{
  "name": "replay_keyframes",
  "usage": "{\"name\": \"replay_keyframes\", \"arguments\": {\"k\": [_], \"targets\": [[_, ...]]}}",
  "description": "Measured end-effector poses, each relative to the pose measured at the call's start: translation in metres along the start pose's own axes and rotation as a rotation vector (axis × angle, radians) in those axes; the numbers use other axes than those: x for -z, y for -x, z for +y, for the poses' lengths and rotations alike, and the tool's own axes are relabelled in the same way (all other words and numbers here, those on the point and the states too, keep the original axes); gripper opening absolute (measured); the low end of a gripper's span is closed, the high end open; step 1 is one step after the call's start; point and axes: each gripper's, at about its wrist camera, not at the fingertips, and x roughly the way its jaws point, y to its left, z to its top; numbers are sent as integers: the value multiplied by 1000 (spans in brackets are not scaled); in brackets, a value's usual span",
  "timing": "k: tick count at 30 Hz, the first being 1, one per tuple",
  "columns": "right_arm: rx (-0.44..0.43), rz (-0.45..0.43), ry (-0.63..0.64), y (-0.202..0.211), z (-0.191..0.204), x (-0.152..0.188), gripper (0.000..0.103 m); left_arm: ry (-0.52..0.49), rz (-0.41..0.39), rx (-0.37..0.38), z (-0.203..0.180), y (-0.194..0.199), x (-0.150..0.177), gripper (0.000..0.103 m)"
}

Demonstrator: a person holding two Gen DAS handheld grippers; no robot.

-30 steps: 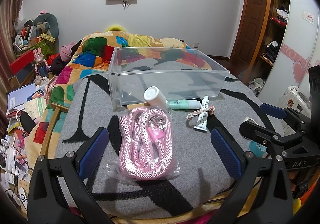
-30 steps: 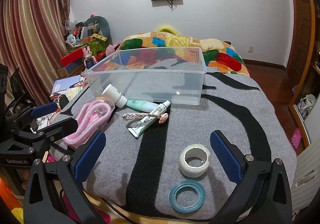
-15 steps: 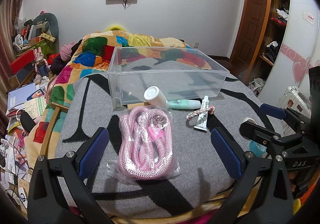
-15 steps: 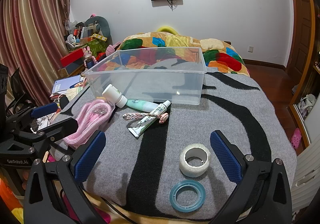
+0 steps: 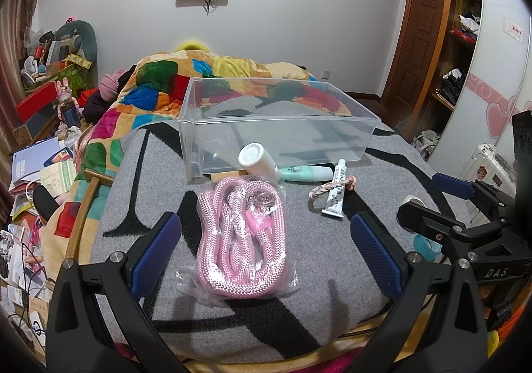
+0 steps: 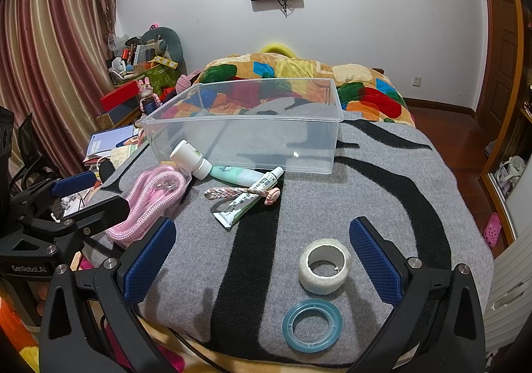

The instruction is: Organize objects

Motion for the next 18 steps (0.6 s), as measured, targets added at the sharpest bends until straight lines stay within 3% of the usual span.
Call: {"name": "replay_keyframes", "arguments": {"k": [18], "targets": [[3,9,-18,-2,-2,1,103,-1,27,-1,4,-5,-1,103]]}}
